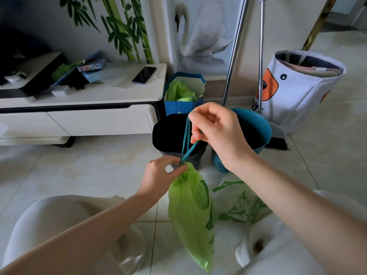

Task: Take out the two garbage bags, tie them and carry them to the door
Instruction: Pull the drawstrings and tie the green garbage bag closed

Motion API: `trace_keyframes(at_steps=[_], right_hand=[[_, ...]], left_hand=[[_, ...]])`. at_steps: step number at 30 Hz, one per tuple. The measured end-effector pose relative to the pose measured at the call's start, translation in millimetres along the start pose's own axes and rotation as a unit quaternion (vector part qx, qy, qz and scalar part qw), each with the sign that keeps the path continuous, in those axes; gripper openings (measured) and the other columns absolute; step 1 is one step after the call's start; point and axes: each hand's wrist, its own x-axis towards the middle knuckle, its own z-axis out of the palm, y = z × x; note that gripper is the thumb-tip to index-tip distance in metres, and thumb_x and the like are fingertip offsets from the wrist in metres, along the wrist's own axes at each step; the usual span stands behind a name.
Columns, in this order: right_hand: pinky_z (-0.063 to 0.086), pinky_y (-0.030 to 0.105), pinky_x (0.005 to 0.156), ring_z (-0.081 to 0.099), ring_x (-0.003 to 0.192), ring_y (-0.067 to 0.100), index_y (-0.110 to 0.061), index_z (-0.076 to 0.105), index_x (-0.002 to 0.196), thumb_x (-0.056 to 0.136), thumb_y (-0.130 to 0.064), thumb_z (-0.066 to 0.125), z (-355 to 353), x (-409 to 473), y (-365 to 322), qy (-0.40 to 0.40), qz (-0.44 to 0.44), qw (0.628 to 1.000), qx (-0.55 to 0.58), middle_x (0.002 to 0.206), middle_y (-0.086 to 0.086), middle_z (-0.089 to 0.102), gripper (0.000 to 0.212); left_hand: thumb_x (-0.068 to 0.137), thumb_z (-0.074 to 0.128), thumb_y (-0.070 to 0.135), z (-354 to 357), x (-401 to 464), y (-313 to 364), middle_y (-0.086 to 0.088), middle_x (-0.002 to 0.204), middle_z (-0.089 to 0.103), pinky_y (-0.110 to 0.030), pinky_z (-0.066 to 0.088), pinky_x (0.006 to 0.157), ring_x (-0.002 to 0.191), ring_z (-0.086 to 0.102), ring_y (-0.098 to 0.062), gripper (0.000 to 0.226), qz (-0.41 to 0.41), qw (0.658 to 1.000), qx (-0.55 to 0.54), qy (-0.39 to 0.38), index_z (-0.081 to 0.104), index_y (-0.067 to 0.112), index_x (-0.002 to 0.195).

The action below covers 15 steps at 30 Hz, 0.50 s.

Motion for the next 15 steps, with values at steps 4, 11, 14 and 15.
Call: trace_keyframes(at_steps=[4,11,14,15], right_hand=[[0.052,0.031,0.058,0.049,0.052,0.021,-0.003,0.059,0.081,0.087,-0.003,0.058,-8,7,-5,0.017,0.032,0.997,0.074,0.058,0.009,0.055,0.006],[0.058,0.031,0.066,0.072,0.07,0.025,-0.006,0.065,0.086,0.088,-0.003,0.057,-24,21,-5,0.048,0.071,0.995,0.056,0.069,0.006,0.072,0.009],[0.059,0.031,0.067,0.074,0.076,0.028,-0.004,0.065,0.088,0.089,-0.002,0.057,-36,29,0,0.075,0.108,0.991,0.002,0.077,0.011,0.073,0.008],[0.06,0.03,0.067,0.074,0.076,0.027,-0.004,0.064,0.089,0.089,-0.002,0.057,-40,32,3,0.081,0.119,0.989,-0.023,0.078,0.012,0.073,0.007]], left_hand=[[0.072,0.08,0.025,-2,3,5,0.013,0.08,0.074,-0.008,0.049,0.071,0.08,0.069,-0.006,0.013,-0.012,0.997,-0.071,-0.003,0.076,0.035,0.078],[0.072,0.081,0.024,-7,14,6,0.002,0.077,0.074,-0.02,0.05,0.071,0.073,0.065,-0.011,0.006,-0.049,0.994,-0.09,-0.049,0.076,0.026,0.071],[0.08,0.074,0.026,-7,17,4,-0.002,0.081,0.076,-0.025,0.051,0.077,0.078,0.068,-0.014,0.01,-0.125,0.981,-0.134,-0.065,0.076,0.019,0.074],[0.084,0.07,0.027,-6,17,2,-0.002,0.084,0.077,-0.027,0.051,0.081,0.083,0.069,-0.014,0.014,-0.158,0.972,-0.16,-0.063,0.075,0.017,0.075]])
